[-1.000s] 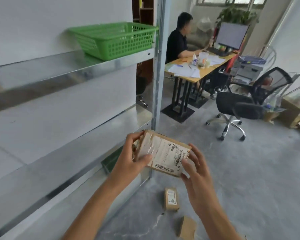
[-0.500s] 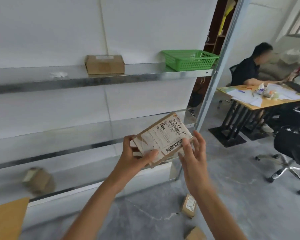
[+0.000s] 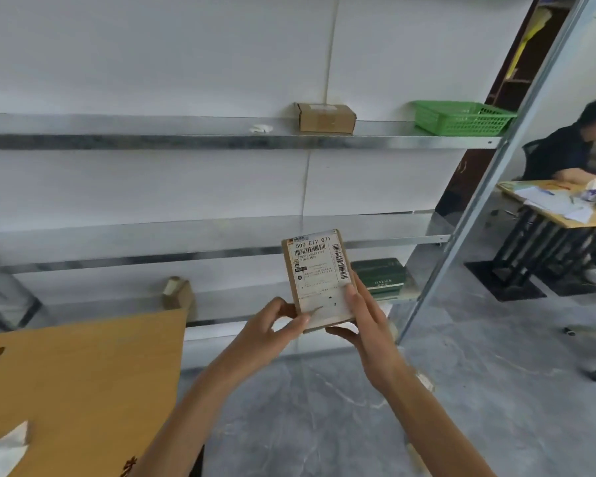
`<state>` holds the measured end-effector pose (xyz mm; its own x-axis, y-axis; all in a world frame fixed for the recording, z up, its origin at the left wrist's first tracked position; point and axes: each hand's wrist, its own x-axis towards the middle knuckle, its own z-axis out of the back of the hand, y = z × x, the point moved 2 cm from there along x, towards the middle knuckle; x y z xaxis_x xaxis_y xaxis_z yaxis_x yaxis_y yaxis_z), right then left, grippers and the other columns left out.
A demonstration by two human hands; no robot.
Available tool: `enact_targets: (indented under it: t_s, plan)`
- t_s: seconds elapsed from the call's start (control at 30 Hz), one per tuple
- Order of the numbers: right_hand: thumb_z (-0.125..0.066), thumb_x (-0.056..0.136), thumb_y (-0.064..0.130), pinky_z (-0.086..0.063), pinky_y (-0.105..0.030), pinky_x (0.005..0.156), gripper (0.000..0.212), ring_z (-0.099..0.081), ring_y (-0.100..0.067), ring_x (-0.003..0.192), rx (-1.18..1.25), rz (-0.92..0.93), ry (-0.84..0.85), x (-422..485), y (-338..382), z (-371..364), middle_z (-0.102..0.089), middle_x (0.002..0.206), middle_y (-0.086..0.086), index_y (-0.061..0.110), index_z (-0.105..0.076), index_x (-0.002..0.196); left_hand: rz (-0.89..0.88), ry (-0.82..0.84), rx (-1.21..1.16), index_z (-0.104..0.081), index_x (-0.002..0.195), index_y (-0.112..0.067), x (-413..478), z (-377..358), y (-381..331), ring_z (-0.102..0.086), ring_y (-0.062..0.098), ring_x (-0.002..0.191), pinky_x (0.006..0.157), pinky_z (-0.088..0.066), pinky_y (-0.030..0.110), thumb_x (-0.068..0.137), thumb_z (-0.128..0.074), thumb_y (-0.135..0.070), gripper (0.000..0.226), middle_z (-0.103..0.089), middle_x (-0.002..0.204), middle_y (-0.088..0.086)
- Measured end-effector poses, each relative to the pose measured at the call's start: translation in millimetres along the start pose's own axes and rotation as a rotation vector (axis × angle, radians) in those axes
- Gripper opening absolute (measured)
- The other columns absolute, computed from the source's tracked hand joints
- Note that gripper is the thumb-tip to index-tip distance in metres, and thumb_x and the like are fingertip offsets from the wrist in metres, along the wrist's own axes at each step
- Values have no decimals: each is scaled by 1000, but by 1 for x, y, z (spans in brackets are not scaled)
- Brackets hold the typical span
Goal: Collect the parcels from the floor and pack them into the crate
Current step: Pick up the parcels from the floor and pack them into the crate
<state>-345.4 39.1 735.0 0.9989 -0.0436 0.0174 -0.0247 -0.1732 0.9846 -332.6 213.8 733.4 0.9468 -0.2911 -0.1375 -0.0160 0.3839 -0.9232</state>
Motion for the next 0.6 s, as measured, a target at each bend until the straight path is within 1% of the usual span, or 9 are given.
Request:
enact_targets:
  t_s: [0.07, 0.1, 0.17, 0.23, 0.3, 0.4, 0.47, 0.53, 0.6]
  plan:
    - [-51, 86, 50, -58, -35, 81, 44, -63, -12, 107, -12, -14, -12, -20, -11, -26, -66, 118, 11, 43, -51, 130, -4, 45, -12, -55, 90, -37, -30, 16, 20, -51, -9, 112, 88, -46, 24, 86, -57, -49, 13, -60, 115, -27]
    - [-51, 84, 52, -57, -37, 83, 46, -63, -13, 108, -8, -33, -16, -29, -17, -37, -66, 118, 10, 44, -52, 129, 4, 37, -16, -56, 94, -33, -42, 24, 28, -49, -6, 118, 95, -45, 30, 86, -58, -45, 14, -59, 117, -26]
    - [-50, 84, 53, -57, -43, 86, 45, -63, -16, 109, 13, -68, 10, -46, -30, -58, -66, 119, 8, 45, -52, 128, 30, -9, -39, -56, 96, -28, -65, 37, 42, -48, -2, 121, 102, -42, 36, 85, -60, -43, 19, -60, 117, -23]
    - [-50, 82, 56, -55, -46, 88, 47, -63, -19, 110, 23, -107, 45, -64, -39, -74, -64, 122, 4, 45, -52, 128, 41, -37, -54, -57, 97, -29, -87, 46, 54, -50, -1, 120, 103, -42, 39, 83, -62, -47, 24, -62, 116, -20]
    - [-50, 81, 58, -55, -46, 88, 49, -62, -21, 111, 13, -137, 77, -79, -47, -84, -64, 122, 3, 44, -51, 128, 55, -41, -49, -57, 98, -29, -109, 51, 65, -51, 1, 118, 101, -44, 40, 79, -64, -51, 30, -62, 116, -18]
    - [-50, 82, 59, -56, -41, 86, 48, -62, -20, 110, 3, -175, 136, -104, -60, -92, -65, 120, 4, 44, -50, 128, 92, -59, -55, -57, 102, -27, -143, 50, 78, -53, 3, 116, 99, -47, 40, 68, -64, -63, 50, -62, 115, -16]
    - [-51, 82, 58, -56, -38, 83, 49, -63, -18, 110, 12, -206, 182, -122, -69, -94, -65, 120, 5, 44, -50, 129, 113, -107, -70, -56, 103, -27, -167, 45, 85, -54, 3, 115, 96, -48, 38, 61, -63, -68, 60, -62, 115, -14]
    - [-53, 81, 56, -56, -36, 83, 50, -64, -17, 109, 28, -257, 223, -141, -78, -94, -66, 119, 4, 41, -50, 129, 147, -164, -104, -56, 105, -25, -194, 35, 93, -54, 2, 115, 92, -50, 32, 65, -65, -63, 56, -62, 115, -14]
    - [-54, 80, 54, -56, -37, 85, 51, -64, -16, 108, 30, -292, 280, -158, -85, -93, -66, 119, 4, 40, -50, 129, 170, -205, -120, -55, 104, -26, -220, 23, 101, -54, 0, 115, 86, -47, 23, 76, -66, -54, 41, -61, 115, -16]
